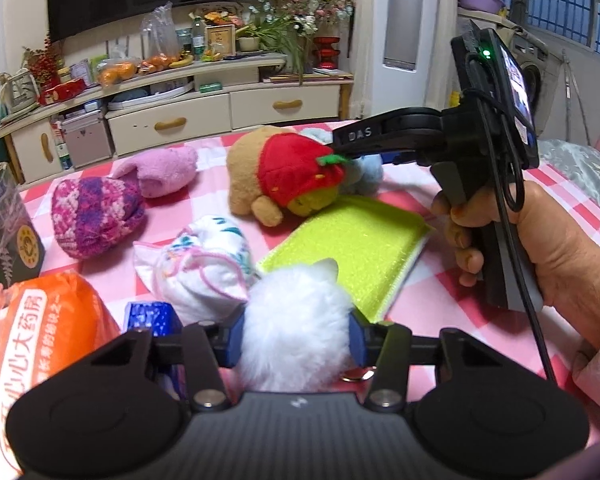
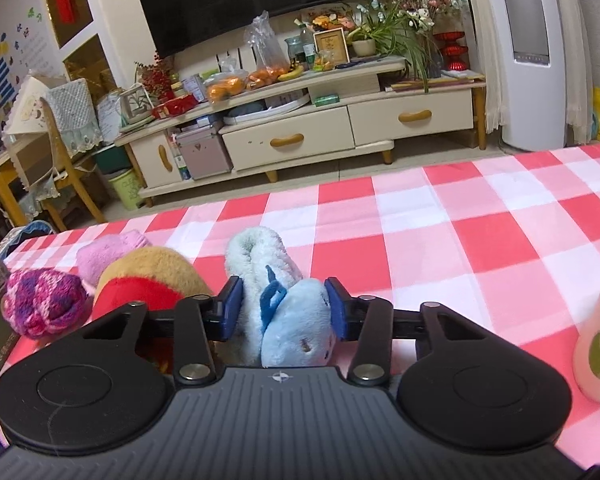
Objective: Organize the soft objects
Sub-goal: 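Grasp white pompom keychain with left gripper while right grasps blue plush, then carry pompom keychain and blue plush into the box and open both grippers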
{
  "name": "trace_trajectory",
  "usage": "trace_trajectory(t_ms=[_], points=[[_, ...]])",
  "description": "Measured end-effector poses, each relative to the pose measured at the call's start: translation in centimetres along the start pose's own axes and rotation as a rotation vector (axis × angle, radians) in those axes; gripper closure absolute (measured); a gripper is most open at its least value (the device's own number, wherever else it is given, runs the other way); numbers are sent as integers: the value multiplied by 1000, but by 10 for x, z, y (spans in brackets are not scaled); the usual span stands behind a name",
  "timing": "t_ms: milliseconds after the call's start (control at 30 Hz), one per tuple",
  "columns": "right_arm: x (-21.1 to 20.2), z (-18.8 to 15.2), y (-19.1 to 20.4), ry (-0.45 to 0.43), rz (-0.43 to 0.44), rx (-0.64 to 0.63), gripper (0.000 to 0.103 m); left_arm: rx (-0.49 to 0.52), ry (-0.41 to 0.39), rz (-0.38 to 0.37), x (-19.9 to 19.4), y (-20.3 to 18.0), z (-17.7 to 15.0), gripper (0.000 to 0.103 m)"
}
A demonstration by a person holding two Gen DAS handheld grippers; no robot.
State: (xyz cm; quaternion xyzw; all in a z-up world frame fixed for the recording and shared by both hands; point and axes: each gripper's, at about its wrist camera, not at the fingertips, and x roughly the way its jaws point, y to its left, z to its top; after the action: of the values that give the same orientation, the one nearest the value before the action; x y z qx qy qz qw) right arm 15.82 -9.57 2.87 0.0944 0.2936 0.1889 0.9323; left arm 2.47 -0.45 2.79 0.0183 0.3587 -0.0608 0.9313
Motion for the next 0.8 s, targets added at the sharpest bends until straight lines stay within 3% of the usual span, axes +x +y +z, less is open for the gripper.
trace_trajectory(t_ms=[233, 367, 800], points=[[-18, -13, 4, 31, -2, -15, 50, 4, 16, -68, -6, -12, -6, 56], [-33, -24, -1, 35, -16, 17, 50, -72, 50, -117, -7, -9, -13, 56], [-82, -55, -8, -1, -85, 99, 54, -132, 79, -177, -28, -3, -32, 58]])
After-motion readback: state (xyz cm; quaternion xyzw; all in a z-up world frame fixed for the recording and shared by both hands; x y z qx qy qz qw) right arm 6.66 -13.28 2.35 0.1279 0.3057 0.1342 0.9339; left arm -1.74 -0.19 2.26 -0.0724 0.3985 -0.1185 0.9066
